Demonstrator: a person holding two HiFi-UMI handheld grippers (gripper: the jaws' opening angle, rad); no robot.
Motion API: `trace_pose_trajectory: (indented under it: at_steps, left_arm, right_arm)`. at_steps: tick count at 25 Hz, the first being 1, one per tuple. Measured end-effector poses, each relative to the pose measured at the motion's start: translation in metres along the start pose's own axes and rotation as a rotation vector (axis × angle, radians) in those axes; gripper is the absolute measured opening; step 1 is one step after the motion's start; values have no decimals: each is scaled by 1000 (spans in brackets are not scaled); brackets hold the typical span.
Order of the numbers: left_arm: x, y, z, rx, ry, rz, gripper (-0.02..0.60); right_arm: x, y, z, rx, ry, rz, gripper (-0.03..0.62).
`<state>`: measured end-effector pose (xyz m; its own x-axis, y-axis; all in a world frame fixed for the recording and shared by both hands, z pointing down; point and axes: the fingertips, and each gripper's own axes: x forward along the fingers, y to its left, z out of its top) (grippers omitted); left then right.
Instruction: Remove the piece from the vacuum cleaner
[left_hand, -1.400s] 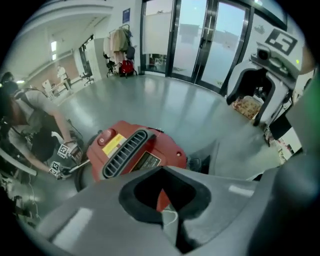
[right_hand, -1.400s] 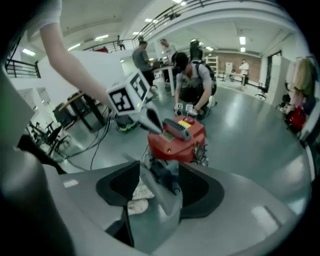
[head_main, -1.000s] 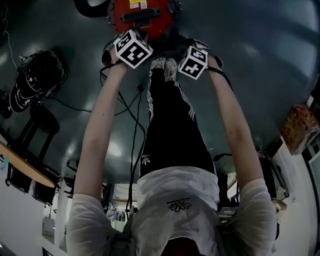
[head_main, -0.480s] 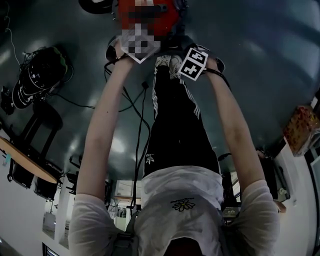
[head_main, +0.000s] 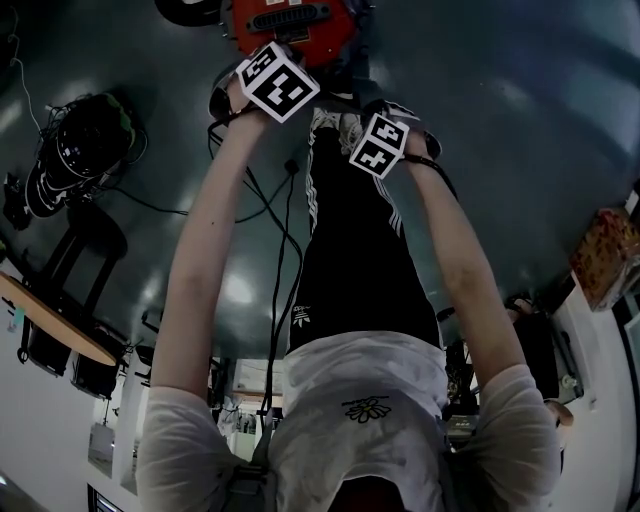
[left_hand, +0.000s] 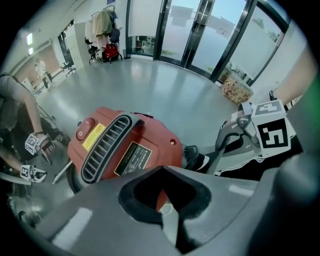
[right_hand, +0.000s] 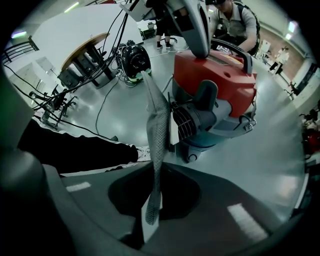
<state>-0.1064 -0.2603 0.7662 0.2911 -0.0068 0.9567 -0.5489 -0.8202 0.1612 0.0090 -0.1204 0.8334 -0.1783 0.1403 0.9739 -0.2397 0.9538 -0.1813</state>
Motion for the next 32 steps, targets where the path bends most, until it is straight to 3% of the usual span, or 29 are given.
trace_pose_trajectory:
  at_steps: [6,19,32]
  left_arm:
    - [-2,0,-1,-13,12,-6,3]
    - [-1,0,-2,-15,12,8,2]
    - [1,2,-5,-26,10,19,2]
  right_arm:
    - [-3,7,4,-14,-8,2,35]
    - [1,17,7,-158,20,-14,35]
    - [3,25,11,-97,4,37,35]
